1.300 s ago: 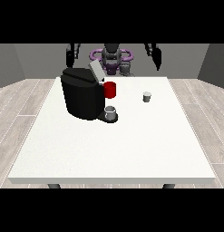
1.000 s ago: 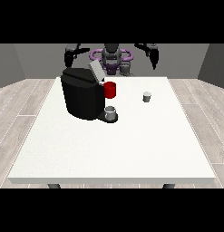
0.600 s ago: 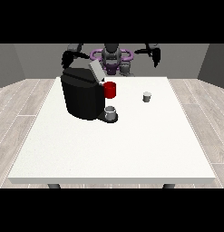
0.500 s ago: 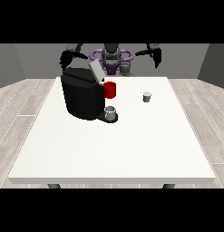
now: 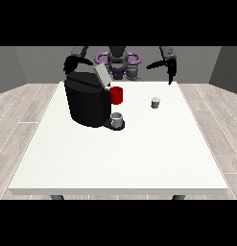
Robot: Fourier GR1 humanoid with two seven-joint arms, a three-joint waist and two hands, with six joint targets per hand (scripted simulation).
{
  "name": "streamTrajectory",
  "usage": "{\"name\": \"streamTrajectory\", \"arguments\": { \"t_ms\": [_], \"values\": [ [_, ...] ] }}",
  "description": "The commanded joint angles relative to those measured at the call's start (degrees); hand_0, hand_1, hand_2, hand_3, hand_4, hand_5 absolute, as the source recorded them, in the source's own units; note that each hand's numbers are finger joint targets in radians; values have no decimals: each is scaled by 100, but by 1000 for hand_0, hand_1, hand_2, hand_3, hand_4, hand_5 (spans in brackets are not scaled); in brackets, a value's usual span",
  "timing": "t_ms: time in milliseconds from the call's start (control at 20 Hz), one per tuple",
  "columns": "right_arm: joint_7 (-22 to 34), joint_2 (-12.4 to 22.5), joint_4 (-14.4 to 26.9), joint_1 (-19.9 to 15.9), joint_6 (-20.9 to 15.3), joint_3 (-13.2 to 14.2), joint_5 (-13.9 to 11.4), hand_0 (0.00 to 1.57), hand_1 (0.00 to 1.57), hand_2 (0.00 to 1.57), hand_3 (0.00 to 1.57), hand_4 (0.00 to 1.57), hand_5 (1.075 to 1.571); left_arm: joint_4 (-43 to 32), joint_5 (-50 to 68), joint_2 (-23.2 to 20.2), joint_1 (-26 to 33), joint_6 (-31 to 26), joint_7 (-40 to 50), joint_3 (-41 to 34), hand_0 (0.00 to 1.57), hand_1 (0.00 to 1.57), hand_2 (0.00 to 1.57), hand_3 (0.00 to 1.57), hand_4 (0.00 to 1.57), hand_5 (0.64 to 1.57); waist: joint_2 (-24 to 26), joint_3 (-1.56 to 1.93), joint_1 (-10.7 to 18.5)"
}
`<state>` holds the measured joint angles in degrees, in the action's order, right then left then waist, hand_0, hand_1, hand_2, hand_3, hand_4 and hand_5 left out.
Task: Insert the coffee pod into the coffee machine and close the lid
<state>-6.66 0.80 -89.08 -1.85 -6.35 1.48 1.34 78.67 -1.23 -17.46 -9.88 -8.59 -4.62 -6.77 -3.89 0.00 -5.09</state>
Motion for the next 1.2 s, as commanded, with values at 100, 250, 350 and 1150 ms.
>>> {"name": "streamTrajectory", "arguments": {
  "t_ms": [100,250,350,1150],
  "values": [
    [190,9,114,-402,15,52,102,0,0,0,0,281,1571,-812,-312,-385,-673,-148,233,-94,0,0,0,0,0,1571,-247,0,-122],
    [71,92,241,-902,-92,148,28,0,0,0,0,332,1571,-1407,-292,-432,-1120,-53,-44,-317,0,0,0,0,0,1571,-775,-1,-162],
    [115,-74,80,-506,-236,-383,-148,0,0,0,0,352,1571,-1914,-442,-473,-1076,-72,-398,-330,0,0,0,0,0,1571,-737,-3,-270],
    [590,236,793,-947,-284,110,-227,0,0,0,0,356,1571,-3321,-1629,-215,-1496,461,-683,182,446,446,606,295,0,1571,-497,-2,-120]
  ]
}}
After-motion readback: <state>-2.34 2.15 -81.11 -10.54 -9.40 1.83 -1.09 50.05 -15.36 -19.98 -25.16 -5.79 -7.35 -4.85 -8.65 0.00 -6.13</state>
